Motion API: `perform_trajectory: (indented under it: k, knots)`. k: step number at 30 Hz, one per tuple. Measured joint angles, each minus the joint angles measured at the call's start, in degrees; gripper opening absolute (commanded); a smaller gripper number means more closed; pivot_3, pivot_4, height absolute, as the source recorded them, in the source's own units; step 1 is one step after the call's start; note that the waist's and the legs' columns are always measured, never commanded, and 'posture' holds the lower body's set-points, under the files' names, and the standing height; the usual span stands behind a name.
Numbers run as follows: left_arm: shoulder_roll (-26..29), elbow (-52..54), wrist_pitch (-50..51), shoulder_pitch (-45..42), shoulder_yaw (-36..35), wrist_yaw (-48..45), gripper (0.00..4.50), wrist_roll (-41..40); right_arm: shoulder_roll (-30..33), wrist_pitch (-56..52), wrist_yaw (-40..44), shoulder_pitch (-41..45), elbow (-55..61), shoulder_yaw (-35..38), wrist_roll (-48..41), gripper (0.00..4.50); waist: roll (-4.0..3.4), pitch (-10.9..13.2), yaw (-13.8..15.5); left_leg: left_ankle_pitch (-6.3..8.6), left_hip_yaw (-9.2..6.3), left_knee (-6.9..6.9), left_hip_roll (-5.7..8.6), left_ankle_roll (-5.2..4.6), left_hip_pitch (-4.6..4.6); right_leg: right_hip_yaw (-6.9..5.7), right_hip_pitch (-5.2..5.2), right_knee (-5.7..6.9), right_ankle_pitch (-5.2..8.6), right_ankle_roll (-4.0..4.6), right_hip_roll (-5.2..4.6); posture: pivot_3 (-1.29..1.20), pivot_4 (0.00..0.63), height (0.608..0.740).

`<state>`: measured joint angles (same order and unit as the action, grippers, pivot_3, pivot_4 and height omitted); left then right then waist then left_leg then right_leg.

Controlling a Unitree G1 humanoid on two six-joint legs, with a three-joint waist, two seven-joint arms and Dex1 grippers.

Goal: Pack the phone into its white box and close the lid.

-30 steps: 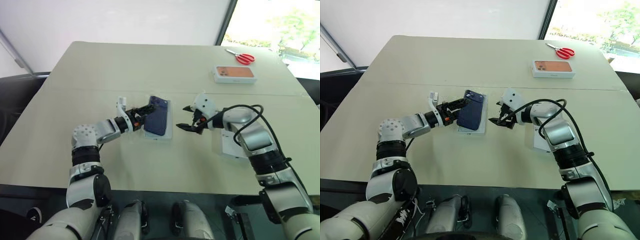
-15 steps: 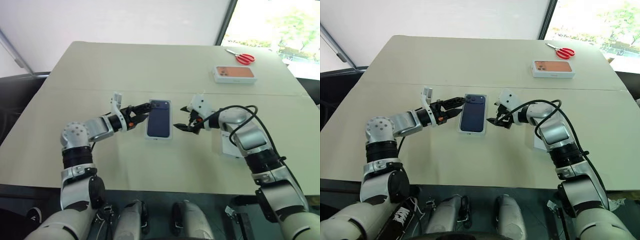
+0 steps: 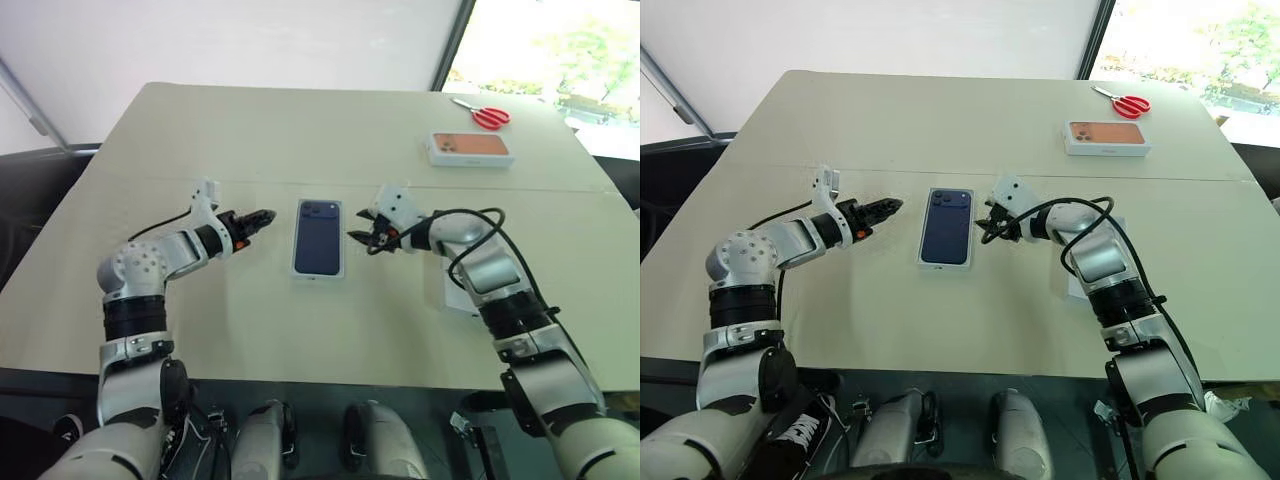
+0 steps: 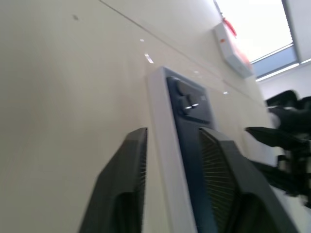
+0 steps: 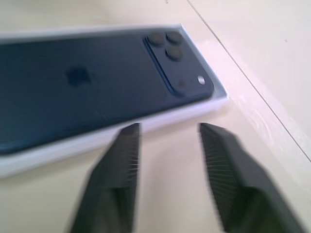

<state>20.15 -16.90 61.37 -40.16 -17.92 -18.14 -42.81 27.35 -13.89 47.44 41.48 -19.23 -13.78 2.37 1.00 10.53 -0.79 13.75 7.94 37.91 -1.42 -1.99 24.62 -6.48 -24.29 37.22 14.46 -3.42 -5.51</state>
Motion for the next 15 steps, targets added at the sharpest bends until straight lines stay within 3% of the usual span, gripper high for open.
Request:
perform_trajectory:
  k: [1,15]
  knots:
    - [0.0,-0.3,-0.9,0.0,1.2,-0.4,0.0,1.2,0.0,0.7,-0.5,0.0,-0.5,-0.4,0.9,0.03,0.0,0.0,0.0,0.0,0.0,0.0,0.0,0.0,0.0,0.0,0.0,0.0,0.0,0.0,0.0,0.0,0.15,0.738]
    - [-3.4,-6.6,-6.7,-3.5,14.9,-9.4,0.0,12.8,-3.1,0.1,-2.3,-2.1,-0.8,-2.7,3.7,0.03,-0.01,0.0,0.1,-0.01,0.02,0.01,0.01,-0.03,0.0,-0.01,0.02,0.01,0.0,-0.01,-0.02,0.0,0.15,0.738]
